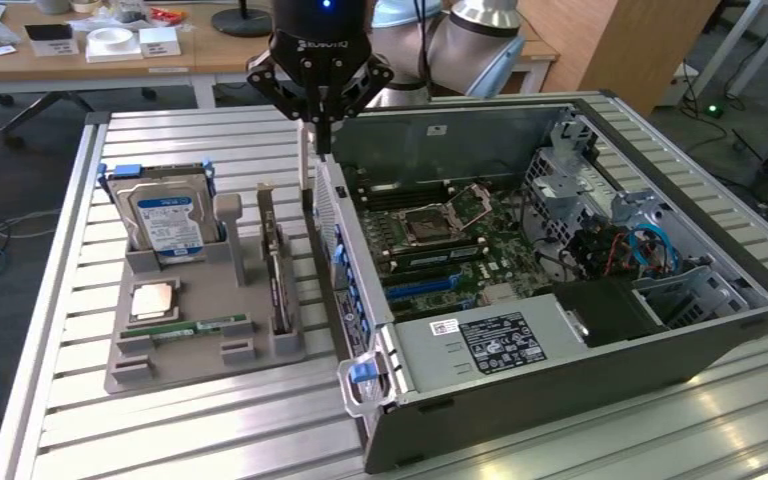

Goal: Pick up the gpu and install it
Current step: 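Reach for the gpu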

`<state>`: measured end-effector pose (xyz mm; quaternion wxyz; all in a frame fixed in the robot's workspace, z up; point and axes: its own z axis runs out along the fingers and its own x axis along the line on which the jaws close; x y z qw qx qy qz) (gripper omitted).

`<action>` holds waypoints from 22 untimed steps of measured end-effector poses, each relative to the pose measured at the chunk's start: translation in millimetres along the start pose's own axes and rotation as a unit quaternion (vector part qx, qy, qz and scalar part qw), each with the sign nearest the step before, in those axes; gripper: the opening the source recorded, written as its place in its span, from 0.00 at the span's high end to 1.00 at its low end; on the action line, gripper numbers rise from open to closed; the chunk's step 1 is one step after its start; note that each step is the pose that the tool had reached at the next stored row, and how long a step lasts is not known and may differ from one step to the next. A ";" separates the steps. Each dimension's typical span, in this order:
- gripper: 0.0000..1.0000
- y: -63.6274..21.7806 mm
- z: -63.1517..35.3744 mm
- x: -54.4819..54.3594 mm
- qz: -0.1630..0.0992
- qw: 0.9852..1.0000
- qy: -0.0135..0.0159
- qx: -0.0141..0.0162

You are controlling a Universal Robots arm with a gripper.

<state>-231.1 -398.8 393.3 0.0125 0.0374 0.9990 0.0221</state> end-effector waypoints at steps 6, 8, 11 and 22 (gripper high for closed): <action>0.89 -0.7 -0.2 9.7 0.000 1.000 0.000 0.000; 0.89 -1.0 -0.3 13.2 0.000 1.000 0.000 0.000; 0.89 -1.4 -0.5 18.2 0.000 1.000 0.000 0.000; 0.89 -2.7 -0.9 35.8 0.000 1.000 0.000 0.000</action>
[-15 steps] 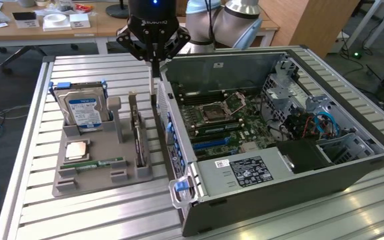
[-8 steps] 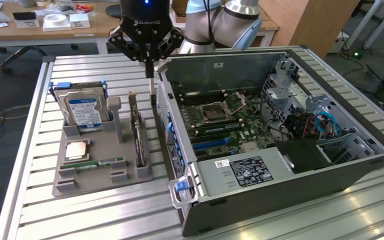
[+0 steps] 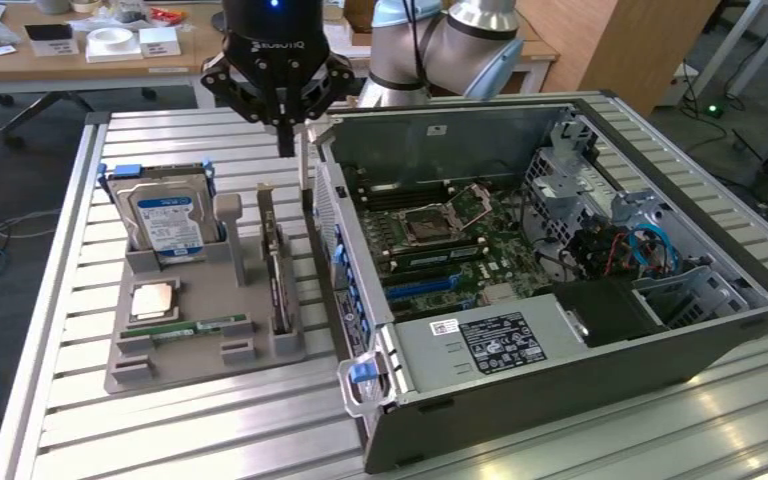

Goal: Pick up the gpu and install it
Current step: 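Reach for the gpu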

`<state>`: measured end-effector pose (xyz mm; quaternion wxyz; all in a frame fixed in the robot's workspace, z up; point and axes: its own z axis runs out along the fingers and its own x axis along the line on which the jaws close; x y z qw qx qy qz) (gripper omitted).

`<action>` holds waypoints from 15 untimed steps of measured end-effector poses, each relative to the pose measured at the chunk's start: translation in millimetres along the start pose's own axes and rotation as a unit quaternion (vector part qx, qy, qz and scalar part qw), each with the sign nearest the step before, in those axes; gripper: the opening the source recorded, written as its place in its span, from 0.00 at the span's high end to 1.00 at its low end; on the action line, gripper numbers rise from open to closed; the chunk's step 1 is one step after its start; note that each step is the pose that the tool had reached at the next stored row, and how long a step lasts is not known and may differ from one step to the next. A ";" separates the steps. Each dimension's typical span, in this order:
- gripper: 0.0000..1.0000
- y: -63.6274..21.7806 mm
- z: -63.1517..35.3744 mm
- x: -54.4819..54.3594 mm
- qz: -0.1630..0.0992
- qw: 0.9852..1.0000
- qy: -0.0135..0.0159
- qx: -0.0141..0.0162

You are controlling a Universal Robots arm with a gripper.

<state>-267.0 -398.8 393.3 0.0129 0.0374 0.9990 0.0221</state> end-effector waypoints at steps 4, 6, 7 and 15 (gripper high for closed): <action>0.89 -0.4 -0.2 6.3 0.000 1.000 0.000 0.000; 0.89 -0.7 -0.3 9.5 0.000 1.000 0.000 0.000; 0.89 -0.8 -0.3 10.9 0.000 1.000 0.000 0.000; 0.89 -1.8 -0.7 24.9 0.000 1.000 0.000 0.000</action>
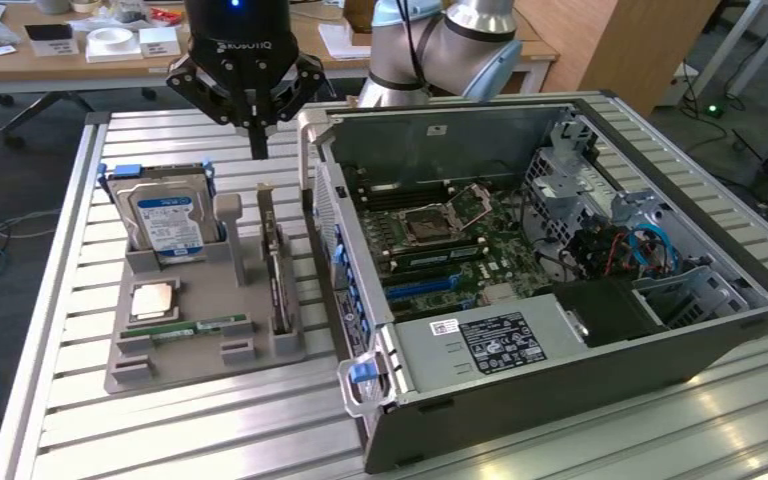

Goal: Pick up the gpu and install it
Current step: 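Reach for the gpu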

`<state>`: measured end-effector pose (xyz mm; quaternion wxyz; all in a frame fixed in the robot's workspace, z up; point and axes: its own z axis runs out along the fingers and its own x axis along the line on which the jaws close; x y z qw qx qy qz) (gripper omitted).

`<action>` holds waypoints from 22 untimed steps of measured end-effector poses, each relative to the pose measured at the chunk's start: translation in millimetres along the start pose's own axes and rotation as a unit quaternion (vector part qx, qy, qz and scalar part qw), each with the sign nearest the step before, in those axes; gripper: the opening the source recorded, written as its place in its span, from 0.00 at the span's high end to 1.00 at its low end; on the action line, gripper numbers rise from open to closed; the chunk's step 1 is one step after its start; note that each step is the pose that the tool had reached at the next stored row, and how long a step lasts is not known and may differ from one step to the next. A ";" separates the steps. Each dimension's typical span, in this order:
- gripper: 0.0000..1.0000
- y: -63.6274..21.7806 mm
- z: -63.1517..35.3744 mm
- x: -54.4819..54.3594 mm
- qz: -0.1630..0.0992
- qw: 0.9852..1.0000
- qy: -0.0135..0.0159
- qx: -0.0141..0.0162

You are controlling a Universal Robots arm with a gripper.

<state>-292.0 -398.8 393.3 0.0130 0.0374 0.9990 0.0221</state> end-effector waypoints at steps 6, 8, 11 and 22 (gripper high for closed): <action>0.89 -2.9 -0.1 -0.2 0.000 1.000 0.000 0.000; 0.89 -4.2 -0.2 -0.3 0.000 1.000 0.000 0.000; 0.89 -6.3 -0.3 -0.5 0.000 1.000 0.000 0.000; 0.89 -12.7 -0.6 -0.9 0.000 1.000 0.000 0.000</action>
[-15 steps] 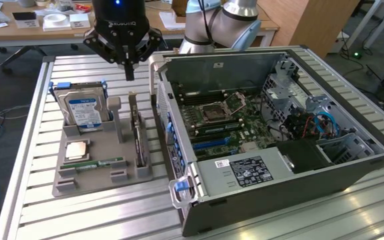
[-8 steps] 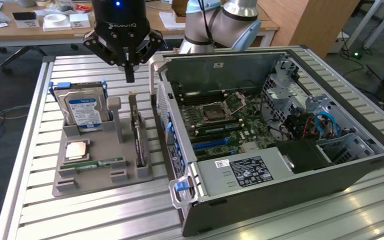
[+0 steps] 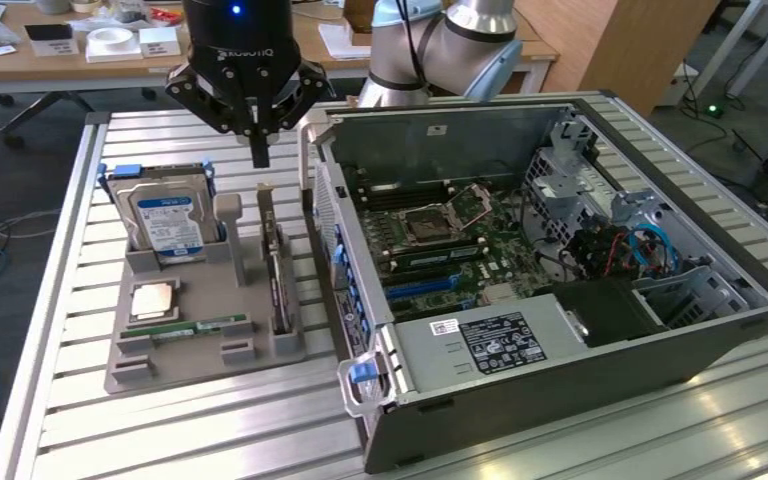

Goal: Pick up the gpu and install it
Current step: 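Reach for the gpu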

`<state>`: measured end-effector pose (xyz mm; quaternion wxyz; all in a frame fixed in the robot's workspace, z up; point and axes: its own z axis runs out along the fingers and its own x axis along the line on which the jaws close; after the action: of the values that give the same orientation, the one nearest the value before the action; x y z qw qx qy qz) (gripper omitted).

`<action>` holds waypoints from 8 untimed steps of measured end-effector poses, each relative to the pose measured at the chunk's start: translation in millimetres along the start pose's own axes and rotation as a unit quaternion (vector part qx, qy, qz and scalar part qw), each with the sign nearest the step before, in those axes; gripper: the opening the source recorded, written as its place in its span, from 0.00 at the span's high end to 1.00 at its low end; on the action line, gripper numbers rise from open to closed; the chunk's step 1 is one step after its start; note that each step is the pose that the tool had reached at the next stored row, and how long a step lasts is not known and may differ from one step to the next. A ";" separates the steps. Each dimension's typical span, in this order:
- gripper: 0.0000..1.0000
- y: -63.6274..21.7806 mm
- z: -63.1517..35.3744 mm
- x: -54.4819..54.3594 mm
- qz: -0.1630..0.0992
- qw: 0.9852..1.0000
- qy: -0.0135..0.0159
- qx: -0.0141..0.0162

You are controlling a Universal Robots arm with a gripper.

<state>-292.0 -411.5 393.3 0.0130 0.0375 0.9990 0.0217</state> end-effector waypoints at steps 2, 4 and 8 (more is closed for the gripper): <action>0.89 -0.1 0.0 0.0 0.000 1.000 0.000 0.000; 0.89 -0.3 0.0 0.0 0.000 1.000 0.000 0.000; 0.89 -3.7 -0.2 -0.1 0.000 1.000 0.000 0.000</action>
<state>-292.2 -415.2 393.3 0.0130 0.0374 0.9990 0.0217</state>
